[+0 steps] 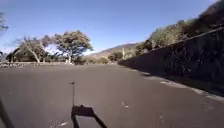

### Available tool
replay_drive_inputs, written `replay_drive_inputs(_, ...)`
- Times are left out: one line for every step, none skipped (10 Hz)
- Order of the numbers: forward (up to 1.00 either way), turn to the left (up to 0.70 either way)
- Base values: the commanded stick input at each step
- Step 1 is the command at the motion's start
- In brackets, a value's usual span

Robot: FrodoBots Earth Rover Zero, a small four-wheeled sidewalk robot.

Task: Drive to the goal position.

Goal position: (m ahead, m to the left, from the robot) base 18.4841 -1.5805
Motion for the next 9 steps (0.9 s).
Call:
replay_drive_inputs(1.0, 0.0)
replay_drive_inputs(1.0, 0.0)
replay_drive_inputs(1.0, 0.0)
replay_drive_inputs(1.0, 0.0)
replay_drive_inputs(1.0, 0.0)
replay_drive_inputs(1.0, 0.0)
replay_drive_inputs(1.0, 0.0)
replay_drive_inputs(1.0, 0.0)
replay_drive_inputs(1.0, -0.11)
